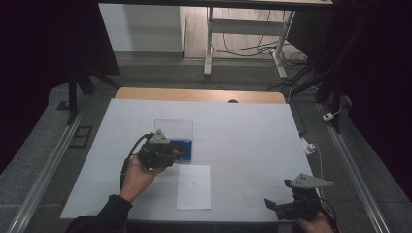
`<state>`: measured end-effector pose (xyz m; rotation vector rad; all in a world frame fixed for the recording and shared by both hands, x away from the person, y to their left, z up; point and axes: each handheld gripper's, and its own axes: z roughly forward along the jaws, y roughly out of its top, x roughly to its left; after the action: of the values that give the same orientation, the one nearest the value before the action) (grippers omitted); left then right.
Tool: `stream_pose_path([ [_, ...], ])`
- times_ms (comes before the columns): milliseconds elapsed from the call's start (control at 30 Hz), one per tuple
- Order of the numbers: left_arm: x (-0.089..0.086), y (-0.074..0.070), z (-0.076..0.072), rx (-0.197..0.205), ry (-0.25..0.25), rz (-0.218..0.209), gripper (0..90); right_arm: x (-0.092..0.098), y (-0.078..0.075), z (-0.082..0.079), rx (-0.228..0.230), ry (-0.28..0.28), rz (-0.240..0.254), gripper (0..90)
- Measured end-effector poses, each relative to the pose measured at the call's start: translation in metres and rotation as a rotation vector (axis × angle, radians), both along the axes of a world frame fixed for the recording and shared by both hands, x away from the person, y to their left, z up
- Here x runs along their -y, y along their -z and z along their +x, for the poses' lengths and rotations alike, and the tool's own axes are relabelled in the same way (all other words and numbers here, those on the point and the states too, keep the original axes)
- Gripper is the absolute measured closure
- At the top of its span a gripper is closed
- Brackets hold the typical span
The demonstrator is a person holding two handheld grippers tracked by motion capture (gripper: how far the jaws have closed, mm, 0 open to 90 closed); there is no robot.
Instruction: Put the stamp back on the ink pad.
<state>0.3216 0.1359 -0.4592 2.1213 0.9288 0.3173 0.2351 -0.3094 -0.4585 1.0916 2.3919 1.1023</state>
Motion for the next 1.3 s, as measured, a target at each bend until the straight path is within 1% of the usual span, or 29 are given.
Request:
stream_pose_path([
  [300,-0.010,-0.001,0.008,0.007,-0.038,-0.008,58.2,0.000,0.000,0.000,-0.002,0.001,-0.005,0.2],
  [467,-0.014,0.001,0.013,0.006,-0.057,-0.011,58.2,-0.001,0.000,0.000,-0.004,0.002,-0.011,0.2],
  [867,-0.014,0.010,0.028,0.023,-0.081,-0.008,58.2,-0.002,0.000,0.001,-0.006,0.000,-0.021,0.2],
  [1067,-0.012,0.017,0.035,0.029,-0.089,0.014,58.1,-0.003,0.001,0.001,-0.008,0.002,-0.026,0.2],
  [1300,-0.011,0.028,0.042,0.014,-0.108,0.045,58.2,-0.003,0.001,0.001,-0.009,-0.003,-0.030,0.2],
])
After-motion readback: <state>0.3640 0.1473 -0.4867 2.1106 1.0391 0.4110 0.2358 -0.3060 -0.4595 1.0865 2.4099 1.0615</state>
